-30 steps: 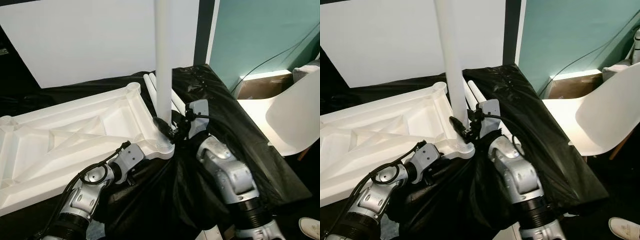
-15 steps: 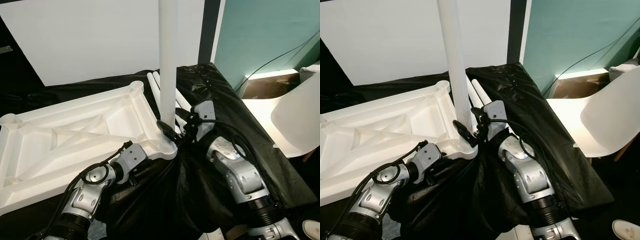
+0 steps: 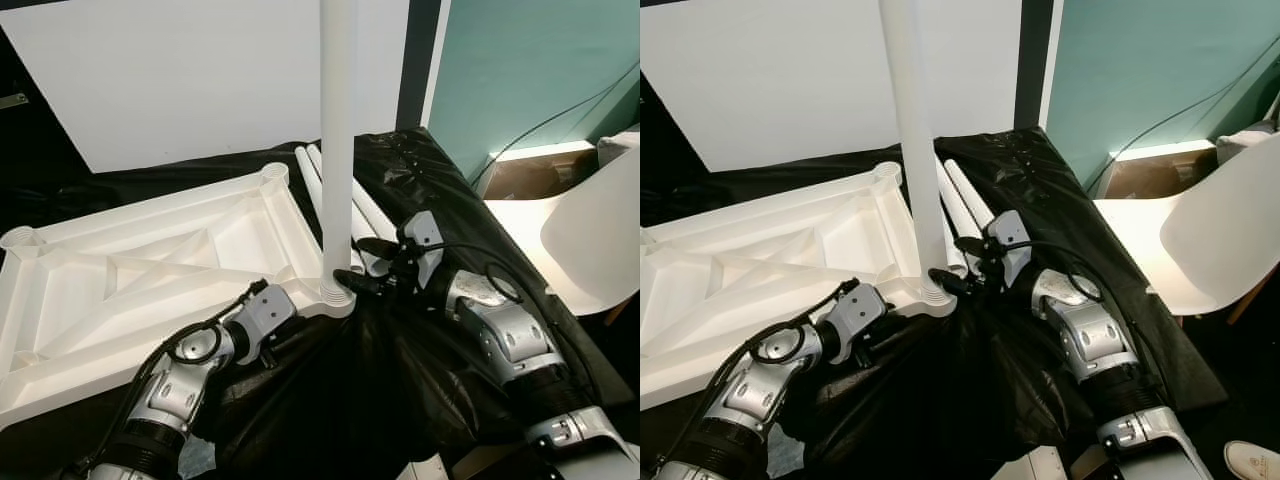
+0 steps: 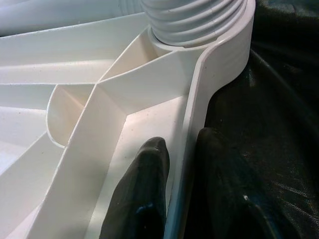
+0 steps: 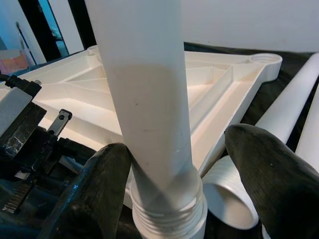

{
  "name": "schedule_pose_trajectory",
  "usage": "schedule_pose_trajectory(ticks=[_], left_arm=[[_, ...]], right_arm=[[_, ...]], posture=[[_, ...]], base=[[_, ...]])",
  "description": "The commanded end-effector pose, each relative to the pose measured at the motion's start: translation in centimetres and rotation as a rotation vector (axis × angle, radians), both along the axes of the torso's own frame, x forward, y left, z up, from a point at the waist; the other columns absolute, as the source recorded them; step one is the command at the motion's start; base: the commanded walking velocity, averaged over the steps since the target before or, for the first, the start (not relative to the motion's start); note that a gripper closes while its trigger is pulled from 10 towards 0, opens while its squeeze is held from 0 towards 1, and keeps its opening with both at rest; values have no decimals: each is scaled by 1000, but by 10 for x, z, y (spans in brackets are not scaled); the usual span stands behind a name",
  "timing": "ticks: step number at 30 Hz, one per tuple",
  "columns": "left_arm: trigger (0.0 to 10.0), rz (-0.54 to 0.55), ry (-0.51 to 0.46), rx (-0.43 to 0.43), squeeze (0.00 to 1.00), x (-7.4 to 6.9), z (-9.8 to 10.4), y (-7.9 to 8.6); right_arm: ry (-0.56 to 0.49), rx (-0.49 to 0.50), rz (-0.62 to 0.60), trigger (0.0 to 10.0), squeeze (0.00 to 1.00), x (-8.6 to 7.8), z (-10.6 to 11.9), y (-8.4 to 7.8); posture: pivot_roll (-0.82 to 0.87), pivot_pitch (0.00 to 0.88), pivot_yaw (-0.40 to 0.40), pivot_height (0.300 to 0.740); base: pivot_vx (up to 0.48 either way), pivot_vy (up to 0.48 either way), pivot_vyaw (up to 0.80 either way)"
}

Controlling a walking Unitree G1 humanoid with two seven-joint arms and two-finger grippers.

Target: Building children table

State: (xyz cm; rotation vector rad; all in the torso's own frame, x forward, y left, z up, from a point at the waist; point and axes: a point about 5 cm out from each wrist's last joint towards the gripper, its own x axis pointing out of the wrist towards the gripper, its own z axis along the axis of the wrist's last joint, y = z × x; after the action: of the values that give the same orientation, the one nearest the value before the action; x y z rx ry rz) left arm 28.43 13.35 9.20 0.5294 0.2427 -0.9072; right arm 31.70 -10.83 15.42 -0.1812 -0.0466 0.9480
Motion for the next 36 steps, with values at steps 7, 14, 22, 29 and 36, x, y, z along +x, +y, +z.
schedule_pose_trajectory(ticks=[7, 14, 22, 29, 36], left_arm=[[10000, 29, 47, 31, 0, -7, -17, 2], [10000, 32, 45, 35, 0, -7, -17, 3], [10000, 36, 40, 39, 0, -7, -16, 5], [10000, 42, 38, 42, 0, -7, -16, 7], [10000, 45, 38, 40, 0, -7, -16, 7]], right_arm=[[-19, -67, 50, 8078, 0, 11, -2, 6], [10, -136, 112, 10000, 0, 19, -8, 2], [11, -180, 135, 4431, 0, 29, -8, -3], [-6, -176, 147, 0, 0, 35, -5, -3], [47, -86, 102, 0, 0, 24, -23, 6]], posture=[[-1, 0, 39, 740], [7, 0, 36, 740], [18, 0, 36, 740], [23, 0, 34, 740], [24, 0, 27, 740]], base=[[0, 0, 0], [0, 0, 0], [0, 0, 0], [0, 0, 0], [0, 0, 0]])
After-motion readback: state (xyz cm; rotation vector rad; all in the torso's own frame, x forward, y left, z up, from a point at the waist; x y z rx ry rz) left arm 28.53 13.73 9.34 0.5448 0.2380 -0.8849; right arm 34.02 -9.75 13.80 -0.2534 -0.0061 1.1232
